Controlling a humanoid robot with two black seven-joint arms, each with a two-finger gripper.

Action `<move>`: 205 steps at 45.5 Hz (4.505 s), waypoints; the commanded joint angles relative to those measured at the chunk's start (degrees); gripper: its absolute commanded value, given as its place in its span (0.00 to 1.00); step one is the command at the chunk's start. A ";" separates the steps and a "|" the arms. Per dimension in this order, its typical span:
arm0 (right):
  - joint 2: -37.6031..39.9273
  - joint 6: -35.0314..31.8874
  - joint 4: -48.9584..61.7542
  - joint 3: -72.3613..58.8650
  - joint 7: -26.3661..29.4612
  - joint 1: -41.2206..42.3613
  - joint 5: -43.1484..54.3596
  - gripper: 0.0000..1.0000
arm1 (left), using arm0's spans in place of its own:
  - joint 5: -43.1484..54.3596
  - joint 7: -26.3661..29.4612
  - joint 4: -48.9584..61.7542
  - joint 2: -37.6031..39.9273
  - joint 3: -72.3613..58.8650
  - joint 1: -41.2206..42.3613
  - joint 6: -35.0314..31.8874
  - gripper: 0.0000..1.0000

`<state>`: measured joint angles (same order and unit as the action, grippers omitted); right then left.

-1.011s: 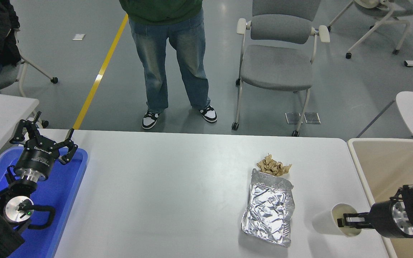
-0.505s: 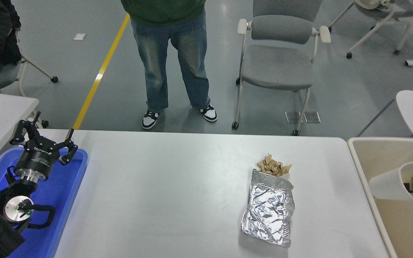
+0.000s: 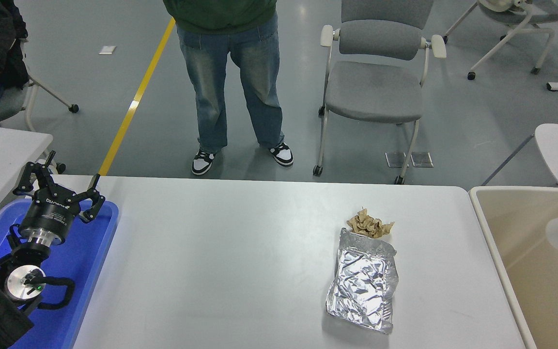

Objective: Clean the table surface

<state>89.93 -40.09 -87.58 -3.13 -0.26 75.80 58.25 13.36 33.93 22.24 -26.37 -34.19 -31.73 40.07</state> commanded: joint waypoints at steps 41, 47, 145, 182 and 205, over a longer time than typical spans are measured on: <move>-48.78 55.12 52.76 -11.19 0.61 -29.13 -36.27 0.00 | 0.00 0.00 0.00 0.00 0.00 0.00 0.00 1.00; -55.64 55.74 61.55 -11.19 0.69 -31.59 -39.52 0.00 | 0.00 0.00 0.00 0.00 0.00 0.00 0.00 1.00; -56.17 56.27 24.83 31.16 1.05 -37.74 -53.50 1.00 | 0.00 0.00 0.00 0.00 0.00 0.00 0.00 1.00; -77.97 56.53 35.29 50.07 -2.38 -40.91 -54.11 1.00 | 0.00 0.00 0.00 0.00 0.00 0.00 0.00 1.00; -64.36 55.56 30.81 21.96 -2.47 -32.91 -42.61 1.00 | 0.00 0.00 0.00 0.00 0.00 0.00 0.00 1.00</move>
<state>17.35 15.87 -53.75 35.56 -2.57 37.92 7.57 13.36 33.92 22.24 -26.38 -34.19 -31.73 40.08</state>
